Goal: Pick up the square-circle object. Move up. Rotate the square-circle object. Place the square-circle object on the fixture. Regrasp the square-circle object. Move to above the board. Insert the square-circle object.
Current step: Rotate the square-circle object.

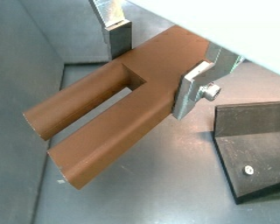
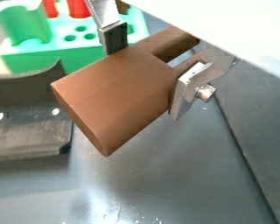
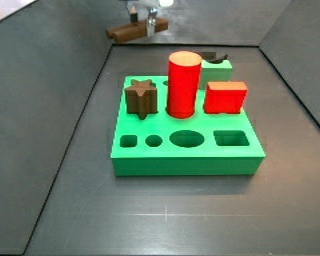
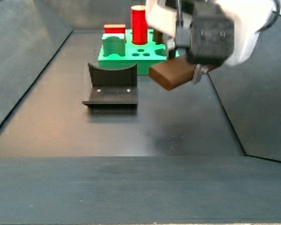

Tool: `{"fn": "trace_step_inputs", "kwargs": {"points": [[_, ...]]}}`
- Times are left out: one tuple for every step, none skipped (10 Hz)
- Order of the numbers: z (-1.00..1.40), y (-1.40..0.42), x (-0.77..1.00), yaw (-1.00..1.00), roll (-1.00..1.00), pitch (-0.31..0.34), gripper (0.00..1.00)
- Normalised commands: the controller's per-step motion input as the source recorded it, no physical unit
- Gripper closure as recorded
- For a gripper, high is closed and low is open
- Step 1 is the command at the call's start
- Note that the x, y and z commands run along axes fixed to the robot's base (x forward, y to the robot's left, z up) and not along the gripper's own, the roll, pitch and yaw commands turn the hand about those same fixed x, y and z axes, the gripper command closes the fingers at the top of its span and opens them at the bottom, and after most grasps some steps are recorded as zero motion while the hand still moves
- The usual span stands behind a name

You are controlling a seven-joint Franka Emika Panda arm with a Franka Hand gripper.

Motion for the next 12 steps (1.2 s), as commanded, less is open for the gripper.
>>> {"fn": "trace_step_inputs", "kwargs": {"points": [[-0.08, 0.01, 0.02, -1.00, 0.00, 0.001, 1.00], [-0.10, 0.02, 0.05, -1.00, -0.01, -0.003, 1.00], [-0.07, 0.02, 0.05, -1.00, -0.01, -0.004, 1.00], [-0.06, 0.02, 0.04, -1.00, -0.01, -0.005, 1.00], [-0.04, 0.02, 0.04, -1.00, -0.01, -0.006, 1.00], [-0.04, 0.02, 0.04, -1.00, -0.01, -0.006, 1.00], [-0.04, 0.02, 0.04, -1.00, -0.01, -0.007, 1.00], [-0.04, 0.02, 0.04, -1.00, -0.01, -0.007, 1.00], [-0.03, 0.02, 0.04, -1.00, -0.01, -0.007, 1.00], [-0.03, 0.02, 0.04, -1.00, -0.01, -0.008, 1.00], [-0.03, 0.02, 0.04, -1.00, -0.01, -0.008, 1.00], [-0.03, 0.02, 0.04, -1.00, -0.02, -0.008, 1.00]]}}
